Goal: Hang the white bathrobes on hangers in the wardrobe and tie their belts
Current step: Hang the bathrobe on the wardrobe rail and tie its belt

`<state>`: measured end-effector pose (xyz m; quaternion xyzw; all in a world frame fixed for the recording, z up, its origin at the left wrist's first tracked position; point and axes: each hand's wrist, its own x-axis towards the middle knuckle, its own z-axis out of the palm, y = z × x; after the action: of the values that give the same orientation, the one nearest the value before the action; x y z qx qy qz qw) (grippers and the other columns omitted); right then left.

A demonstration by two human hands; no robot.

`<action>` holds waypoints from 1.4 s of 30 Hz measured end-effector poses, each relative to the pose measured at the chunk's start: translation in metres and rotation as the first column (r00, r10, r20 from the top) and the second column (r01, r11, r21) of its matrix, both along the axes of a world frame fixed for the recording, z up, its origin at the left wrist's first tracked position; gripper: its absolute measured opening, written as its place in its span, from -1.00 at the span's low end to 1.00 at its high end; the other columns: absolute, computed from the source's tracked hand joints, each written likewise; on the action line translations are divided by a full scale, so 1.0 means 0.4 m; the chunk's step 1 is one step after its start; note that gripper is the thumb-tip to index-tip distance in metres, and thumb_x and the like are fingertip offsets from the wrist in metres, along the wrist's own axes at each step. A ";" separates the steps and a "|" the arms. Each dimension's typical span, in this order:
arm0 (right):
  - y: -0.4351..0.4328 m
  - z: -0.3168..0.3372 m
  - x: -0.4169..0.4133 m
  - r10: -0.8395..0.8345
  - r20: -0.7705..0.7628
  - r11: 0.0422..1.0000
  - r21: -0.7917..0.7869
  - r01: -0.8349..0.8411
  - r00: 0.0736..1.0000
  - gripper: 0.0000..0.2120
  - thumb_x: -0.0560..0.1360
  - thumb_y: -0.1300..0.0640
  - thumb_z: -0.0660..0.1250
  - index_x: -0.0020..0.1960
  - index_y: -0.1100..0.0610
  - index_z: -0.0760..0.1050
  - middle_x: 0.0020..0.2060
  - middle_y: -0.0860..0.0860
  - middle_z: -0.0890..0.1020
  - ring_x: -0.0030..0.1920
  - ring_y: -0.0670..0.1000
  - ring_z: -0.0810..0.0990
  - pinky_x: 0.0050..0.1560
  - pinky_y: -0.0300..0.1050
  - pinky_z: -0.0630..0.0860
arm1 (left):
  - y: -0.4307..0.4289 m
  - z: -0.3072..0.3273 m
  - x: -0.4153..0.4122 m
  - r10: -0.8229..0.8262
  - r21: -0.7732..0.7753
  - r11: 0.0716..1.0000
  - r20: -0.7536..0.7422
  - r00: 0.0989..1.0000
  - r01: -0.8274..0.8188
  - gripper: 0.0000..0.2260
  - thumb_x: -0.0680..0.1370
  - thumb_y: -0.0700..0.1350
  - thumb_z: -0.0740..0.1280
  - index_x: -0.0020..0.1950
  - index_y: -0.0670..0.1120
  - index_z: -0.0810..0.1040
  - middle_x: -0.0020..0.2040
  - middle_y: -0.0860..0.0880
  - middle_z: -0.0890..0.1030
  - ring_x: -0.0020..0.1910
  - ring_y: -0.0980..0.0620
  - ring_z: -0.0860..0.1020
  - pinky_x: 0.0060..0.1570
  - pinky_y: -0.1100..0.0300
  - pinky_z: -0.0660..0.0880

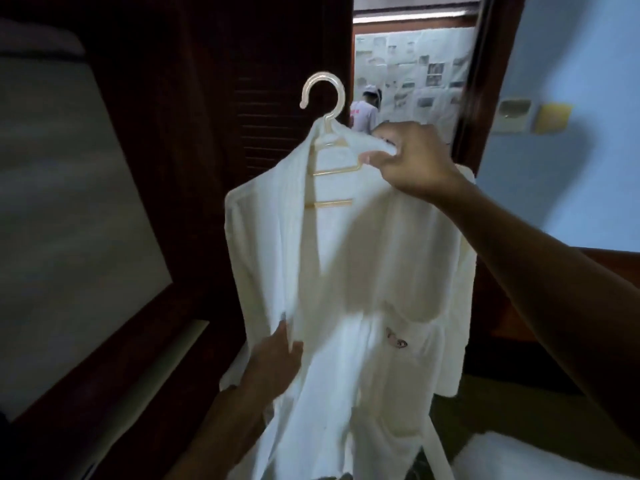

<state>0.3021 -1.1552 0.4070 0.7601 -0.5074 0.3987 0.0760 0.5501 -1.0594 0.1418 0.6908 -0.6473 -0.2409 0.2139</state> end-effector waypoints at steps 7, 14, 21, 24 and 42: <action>-0.313 -0.025 0.103 0.125 0.060 0.992 0.004 -0.126 0.990 -0.74 0.44 -0.24 0.37 -0.12 -0.05 0.54 -0.33 -0.08 0.59 -0.18 0.02 0.57 -0.07 0.00 0.54 | -0.241 0.231 0.217 0.175 -0.290 0.924 -0.257 0.950 -0.249 -0.66 0.54 0.05 0.48 0.25 0.00 0.53 0.13 0.00 0.61 0.09 -0.06 0.62 -0.04 0.15 0.51; -0.608 -0.025 0.179 0.358 0.081 0.931 0.044 -0.362 0.930 -0.74 0.48 -0.22 0.40 -0.13 -0.03 0.56 -0.37 -0.17 0.59 -0.32 -0.12 0.54 -0.25 -0.04 0.43 | -0.571 0.490 0.389 0.339 -0.667 0.715 0.072 0.938 -0.208 -0.55 0.55 0.15 0.41 0.36 -0.02 0.47 0.27 -0.10 0.52 0.17 -0.15 0.54 0.17 -0.05 0.47; -0.818 -0.036 0.282 0.501 0.063 0.862 0.056 -0.504 0.863 -0.76 0.55 -0.14 0.36 0.08 -0.03 0.66 -0.13 -0.10 0.68 -0.07 -0.01 0.64 -0.12 -0.04 0.51 | -0.748 0.501 0.455 0.379 -0.629 0.722 0.012 0.925 -0.288 -0.84 0.62 -0.05 0.38 -0.08 0.05 0.42 -0.18 0.01 0.49 -0.17 -0.05 0.47 -0.20 0.13 0.29; -0.910 -0.032 0.342 0.514 0.076 0.850 0.085 -0.519 0.854 -0.75 0.57 -0.15 0.36 0.09 -0.01 0.65 -0.12 -0.12 0.63 -0.07 -0.06 0.57 -0.14 -0.13 0.35 | -0.796 0.517 0.474 0.454 -0.706 0.641 0.031 0.891 -0.302 -0.86 0.63 -0.05 0.33 -0.04 -0.09 0.46 -0.14 -0.03 0.49 -0.17 -0.09 0.46 -0.20 0.11 0.24; -1.270 0.109 0.962 0.592 0.074 0.802 -0.151 -0.578 0.802 -0.77 0.54 -0.04 0.40 0.19 -0.11 0.52 -0.05 -0.17 0.65 -0.09 -0.07 0.64 -0.06 0.01 0.62 | -1.121 0.659 1.072 0.552 -0.839 0.400 -0.102 0.828 -0.369 -0.75 0.59 0.05 0.41 -0.02 -0.12 0.50 -0.13 -0.02 0.55 -0.15 -0.02 0.48 -0.24 0.20 0.23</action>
<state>0.6869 -1.6630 0.4505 0.8487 -0.2262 0.4767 -0.0348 0.9790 -1.5078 0.4053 0.6756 -0.4810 0.2315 0.5085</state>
